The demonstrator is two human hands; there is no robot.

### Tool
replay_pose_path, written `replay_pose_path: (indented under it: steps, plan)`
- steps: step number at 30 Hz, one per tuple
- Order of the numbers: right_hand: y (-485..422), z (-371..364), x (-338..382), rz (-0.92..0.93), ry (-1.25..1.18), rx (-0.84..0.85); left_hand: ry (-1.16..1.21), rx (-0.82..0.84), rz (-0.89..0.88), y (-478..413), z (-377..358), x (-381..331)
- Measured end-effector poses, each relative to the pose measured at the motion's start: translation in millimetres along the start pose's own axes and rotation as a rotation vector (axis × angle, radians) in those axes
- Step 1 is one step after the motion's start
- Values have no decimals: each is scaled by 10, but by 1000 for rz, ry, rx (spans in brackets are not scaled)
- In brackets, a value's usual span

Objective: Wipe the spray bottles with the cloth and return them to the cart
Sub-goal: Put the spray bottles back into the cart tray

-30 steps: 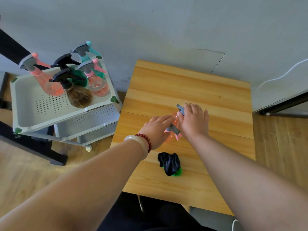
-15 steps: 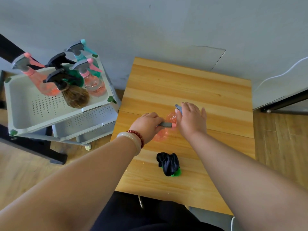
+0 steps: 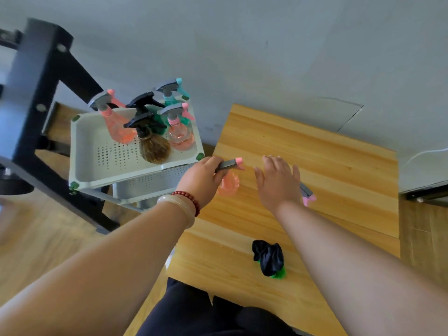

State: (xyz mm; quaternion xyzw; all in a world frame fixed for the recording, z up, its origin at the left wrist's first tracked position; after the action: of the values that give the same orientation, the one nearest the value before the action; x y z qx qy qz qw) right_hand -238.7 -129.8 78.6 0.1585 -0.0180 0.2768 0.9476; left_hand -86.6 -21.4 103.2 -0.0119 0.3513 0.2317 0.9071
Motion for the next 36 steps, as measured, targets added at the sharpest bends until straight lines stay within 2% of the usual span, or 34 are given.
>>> replay_pose_path:
  steps: [5, 10, 14, 23, 32, 36]
  plan:
    - [-64, 2, 540, 90, -6, -22, 47, -136, 58, 206, 410, 289]
    - [-124, -32, 1121, 158, -34, -35, 89, -341, 58, 332, 822, 627]
    - [-158, -73, 1507, 209, 3, -32, 58, -423, 63, 373, 1196, 898]
    - [-258, -157, 2146, 317, 55, -86, 20, -441, 166, 355, 1753, 1472]
    - [-396, -334, 2549, 323, 58, -69, -1, -346, 216, 165, 1887, 1912]
    - [-440, -316, 2674, 335, -1, -189, -18, -305, 199, 28, 1910, 2045]
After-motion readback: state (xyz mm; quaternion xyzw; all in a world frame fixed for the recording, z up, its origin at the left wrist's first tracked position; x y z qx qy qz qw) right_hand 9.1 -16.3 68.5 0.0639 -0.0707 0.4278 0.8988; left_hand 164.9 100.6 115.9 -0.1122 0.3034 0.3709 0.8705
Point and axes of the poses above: each hand's wrist, its own y-axis away from the middle knuckle, its own z-axis out of the back of the hand, x = y × z, the point moved 2 cm from there along -y, towards the middle knuckle, and after that the axes turned 3 degrees about y, right-handed, at the moved point
